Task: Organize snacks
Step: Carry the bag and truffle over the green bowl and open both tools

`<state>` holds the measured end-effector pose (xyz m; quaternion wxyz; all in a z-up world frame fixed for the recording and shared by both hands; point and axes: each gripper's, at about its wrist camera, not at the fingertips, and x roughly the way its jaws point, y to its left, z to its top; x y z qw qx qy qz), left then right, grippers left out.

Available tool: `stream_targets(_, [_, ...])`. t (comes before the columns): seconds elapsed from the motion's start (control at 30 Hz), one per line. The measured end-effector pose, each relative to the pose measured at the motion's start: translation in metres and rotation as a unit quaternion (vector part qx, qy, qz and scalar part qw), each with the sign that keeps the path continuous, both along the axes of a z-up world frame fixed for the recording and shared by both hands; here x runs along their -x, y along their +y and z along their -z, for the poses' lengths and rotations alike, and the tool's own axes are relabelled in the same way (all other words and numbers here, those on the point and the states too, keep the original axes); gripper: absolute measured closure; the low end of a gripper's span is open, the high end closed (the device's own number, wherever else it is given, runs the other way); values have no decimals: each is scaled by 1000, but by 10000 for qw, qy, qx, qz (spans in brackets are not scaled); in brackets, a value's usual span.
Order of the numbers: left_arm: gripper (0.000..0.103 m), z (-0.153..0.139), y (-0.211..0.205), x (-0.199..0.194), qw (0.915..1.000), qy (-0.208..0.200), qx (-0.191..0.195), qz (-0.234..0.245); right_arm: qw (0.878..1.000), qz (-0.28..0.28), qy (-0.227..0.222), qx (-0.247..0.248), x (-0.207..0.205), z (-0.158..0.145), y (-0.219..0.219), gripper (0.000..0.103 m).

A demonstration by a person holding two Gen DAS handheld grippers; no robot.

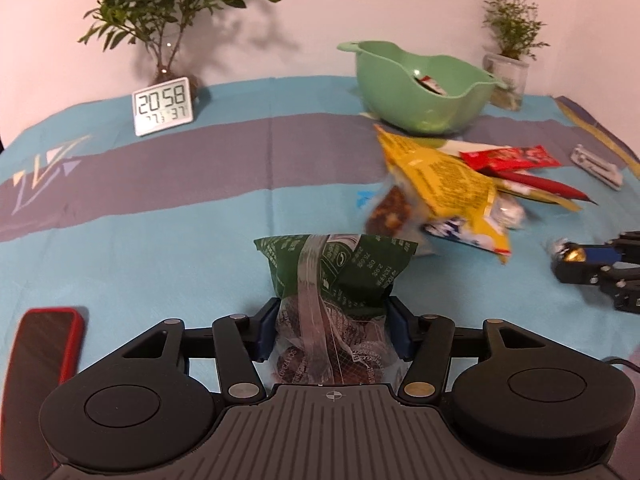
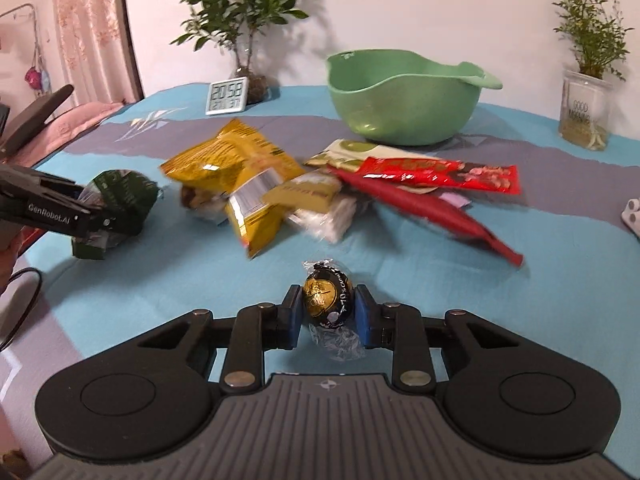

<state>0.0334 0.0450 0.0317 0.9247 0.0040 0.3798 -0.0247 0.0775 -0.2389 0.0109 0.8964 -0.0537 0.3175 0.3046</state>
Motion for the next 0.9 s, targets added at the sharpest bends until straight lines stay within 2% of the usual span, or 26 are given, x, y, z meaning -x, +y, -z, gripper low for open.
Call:
stream_targets(0.13, [0, 1, -9, 6, 10000, -8, -90, 16, 10000, 38, -33, -1, 0, 0, 3, 69])
stream_targets(0.23, [0, -4, -12, 9, 10000, -45, -2, 53, 10000, 31, -8, -19, 1, -1, 4, 69])
stream_targets(0.47, [0, -26, -16, 13, 9994, -321, 54, 110, 9991, -425, -43, 47, 15, -8, 10, 71])
stream_targets(0.7, [0, -55, -23, 6, 9977, -635, 47, 236, 9952, -912, -114, -334, 21, -37, 12, 71])
stream_targets(0.9, [0, -79, -33, -13, 9953, -861, -31, 439, 9916, -993, -161, -815, 1, -64, 6, 71])
